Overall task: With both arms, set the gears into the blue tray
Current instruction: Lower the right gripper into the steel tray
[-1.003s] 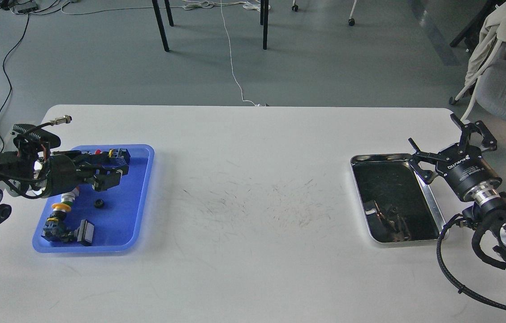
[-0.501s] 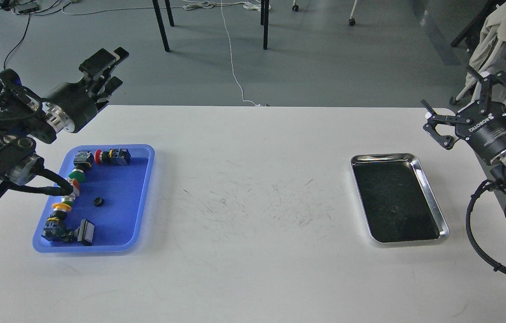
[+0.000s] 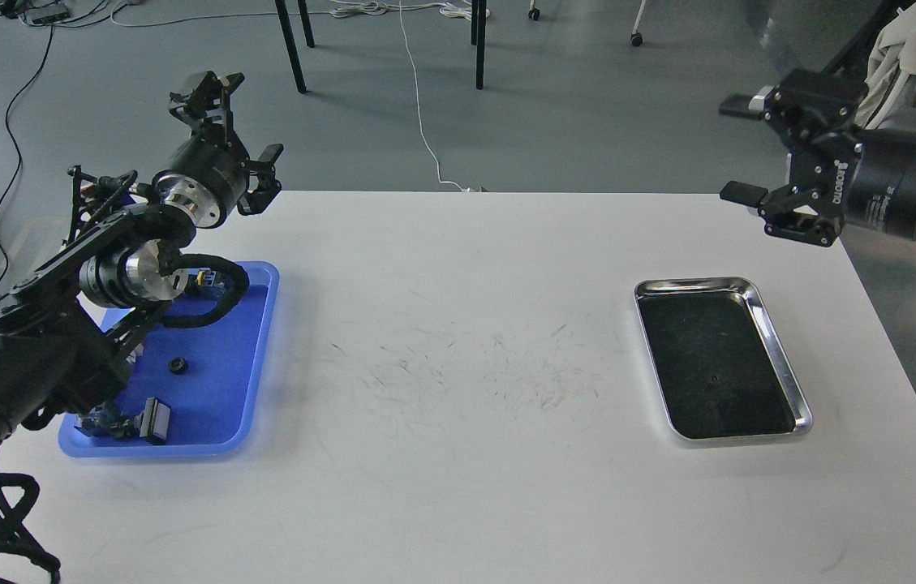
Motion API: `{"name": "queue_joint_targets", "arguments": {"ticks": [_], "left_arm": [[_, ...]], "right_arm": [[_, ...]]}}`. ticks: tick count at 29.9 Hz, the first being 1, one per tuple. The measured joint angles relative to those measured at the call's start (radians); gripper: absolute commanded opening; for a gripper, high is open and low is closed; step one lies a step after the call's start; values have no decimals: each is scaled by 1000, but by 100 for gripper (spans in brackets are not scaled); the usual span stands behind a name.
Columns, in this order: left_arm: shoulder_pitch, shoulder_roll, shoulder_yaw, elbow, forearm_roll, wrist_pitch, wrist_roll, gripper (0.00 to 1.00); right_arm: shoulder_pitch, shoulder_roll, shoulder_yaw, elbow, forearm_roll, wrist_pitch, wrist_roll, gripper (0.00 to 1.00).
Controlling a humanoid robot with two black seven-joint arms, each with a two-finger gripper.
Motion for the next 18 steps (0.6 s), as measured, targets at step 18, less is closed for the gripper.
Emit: {"name": "queue_joint_targets", "arguments": {"ticks": [18], "left_arm": [[16,16,11,-6,4,7,-1,97]], "right_arm": [[58,251,-427,-144,-448,-111,-33,96]]}}
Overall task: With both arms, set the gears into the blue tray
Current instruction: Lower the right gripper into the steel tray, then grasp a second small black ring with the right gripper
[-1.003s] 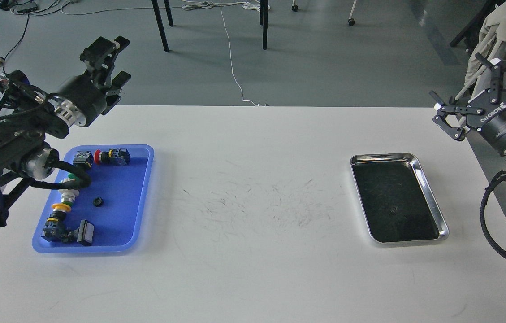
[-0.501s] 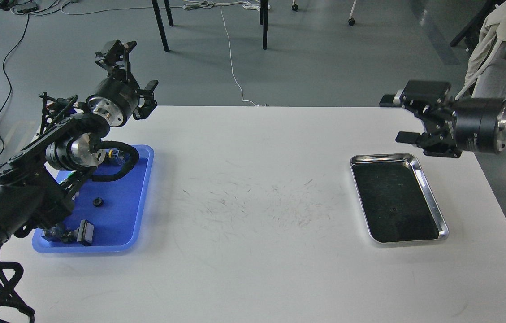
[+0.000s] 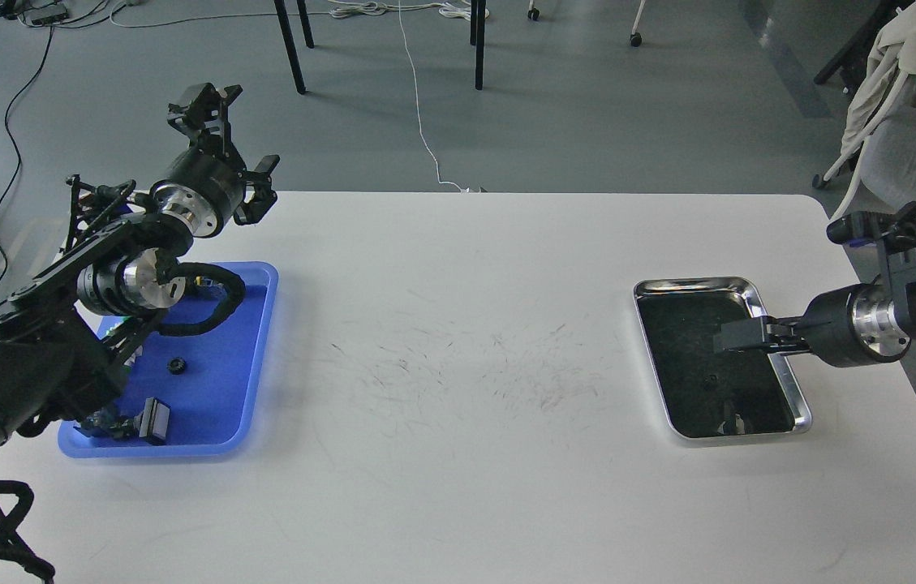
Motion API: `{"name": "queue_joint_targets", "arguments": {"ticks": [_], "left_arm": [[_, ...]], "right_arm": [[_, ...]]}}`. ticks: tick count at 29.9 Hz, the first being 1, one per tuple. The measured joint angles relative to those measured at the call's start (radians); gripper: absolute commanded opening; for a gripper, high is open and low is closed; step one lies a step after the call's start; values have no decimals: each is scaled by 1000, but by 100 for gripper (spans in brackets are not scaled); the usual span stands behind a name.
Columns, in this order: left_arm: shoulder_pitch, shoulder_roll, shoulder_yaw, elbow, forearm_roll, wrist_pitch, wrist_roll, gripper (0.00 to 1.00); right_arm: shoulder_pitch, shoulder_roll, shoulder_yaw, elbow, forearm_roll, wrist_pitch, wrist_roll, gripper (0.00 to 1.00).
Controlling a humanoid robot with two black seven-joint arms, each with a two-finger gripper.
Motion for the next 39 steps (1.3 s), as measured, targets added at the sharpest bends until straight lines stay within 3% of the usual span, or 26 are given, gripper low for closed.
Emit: {"name": "queue_joint_targets", "arguments": {"ticks": [18,24,30,34,39], "left_arm": [[0,1,0,0,3,1,0,97],[-1,-1,0,0,4,1,-3,97],[-2,-1,1,0,5,2,-4,97],[-2,0,1,0,5,2,-6,97],[-2,1,0,0,5,2,-6,97]], "right_arm": [[-131,153,-19,-148,2,-54,3,86],[-139,158,-19,-149,0,-54,6,73],[-147,183,-36,-152,-3,-67,7,68],[-147,203,-46,-162,-3,-74,6,59],[-145,216,-49,-174,-4,-74,4,39]]}}
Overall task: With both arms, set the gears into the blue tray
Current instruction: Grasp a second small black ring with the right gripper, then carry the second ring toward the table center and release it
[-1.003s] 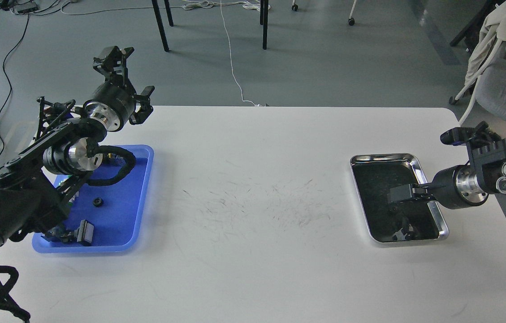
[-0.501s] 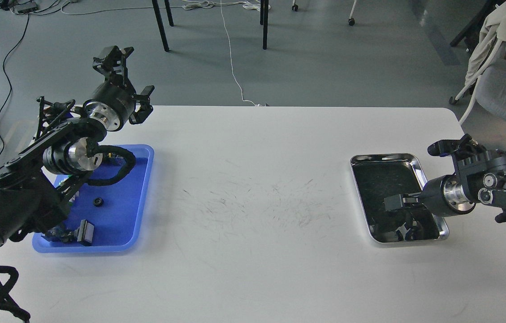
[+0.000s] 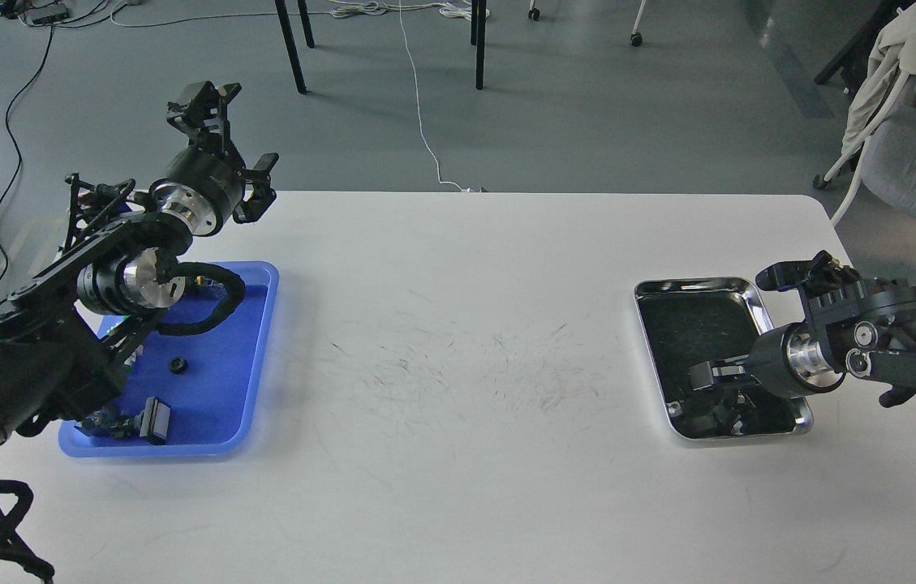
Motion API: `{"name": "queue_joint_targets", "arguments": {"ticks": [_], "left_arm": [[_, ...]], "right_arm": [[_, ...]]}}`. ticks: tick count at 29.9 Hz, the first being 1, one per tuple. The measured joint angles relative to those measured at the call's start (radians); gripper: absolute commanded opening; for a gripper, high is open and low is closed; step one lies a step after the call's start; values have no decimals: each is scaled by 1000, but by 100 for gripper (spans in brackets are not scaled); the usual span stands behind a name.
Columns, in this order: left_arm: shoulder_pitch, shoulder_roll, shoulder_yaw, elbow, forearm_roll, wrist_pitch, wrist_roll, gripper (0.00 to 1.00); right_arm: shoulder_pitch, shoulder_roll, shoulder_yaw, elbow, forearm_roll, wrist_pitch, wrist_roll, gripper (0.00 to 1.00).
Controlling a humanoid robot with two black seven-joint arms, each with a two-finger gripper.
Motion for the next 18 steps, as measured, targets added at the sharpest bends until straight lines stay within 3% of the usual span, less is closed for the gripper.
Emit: {"name": "queue_joint_targets", "arguments": {"ticks": [2,4,8,18], "left_arm": [[0,0,0,1,0,0,0,97],[0,0,0,1,0,0,0,98],[0,0,0,2,1,0,0,98],[0,0,0,3,3,0,0,97]], "right_arm": [[2,3,-1,-1,-1,0,0,28],[3,4,-1,-1,-2,1,-1,26],[7,5,-5,-2,-3,5,-1,3],[100,-11,-24,25,0,7,4,1]]}}
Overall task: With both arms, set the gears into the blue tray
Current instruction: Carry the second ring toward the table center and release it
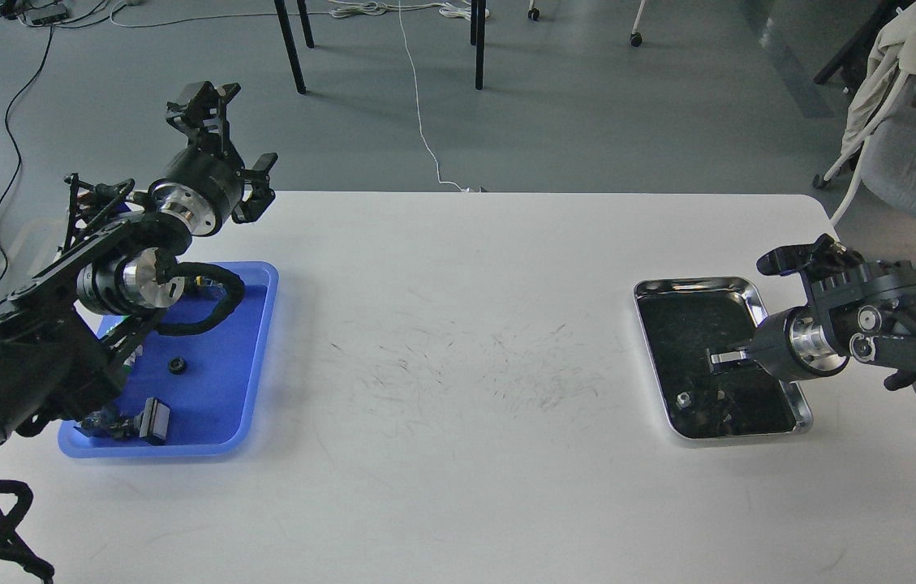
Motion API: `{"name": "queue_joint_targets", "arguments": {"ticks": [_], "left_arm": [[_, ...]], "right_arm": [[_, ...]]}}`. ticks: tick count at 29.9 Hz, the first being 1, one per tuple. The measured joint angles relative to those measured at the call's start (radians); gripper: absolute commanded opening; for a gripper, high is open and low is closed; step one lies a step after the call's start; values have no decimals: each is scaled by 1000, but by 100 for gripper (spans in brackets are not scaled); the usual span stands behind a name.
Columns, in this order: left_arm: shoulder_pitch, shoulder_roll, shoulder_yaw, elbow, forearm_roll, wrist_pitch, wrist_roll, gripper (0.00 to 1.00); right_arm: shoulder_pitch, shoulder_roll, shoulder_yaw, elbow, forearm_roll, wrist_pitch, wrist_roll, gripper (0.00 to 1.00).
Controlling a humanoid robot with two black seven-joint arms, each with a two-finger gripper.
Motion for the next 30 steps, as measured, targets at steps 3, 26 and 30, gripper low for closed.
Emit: {"name": "queue_joint_targets", "arguments": {"ticks": [3,26,30], "left_arm": [[0,1,0,1,0,0,0,98],[-2,-8,0,2,0,12,-3,98],[1,-1,-4,1,0,12,-4,98]], "right_arm": [[91,-13,10,53,27,-2,7,1],[-293,589,456,-441,663,-93,106,2],[-318,592,462,-399,661,-107,105,2]]}}
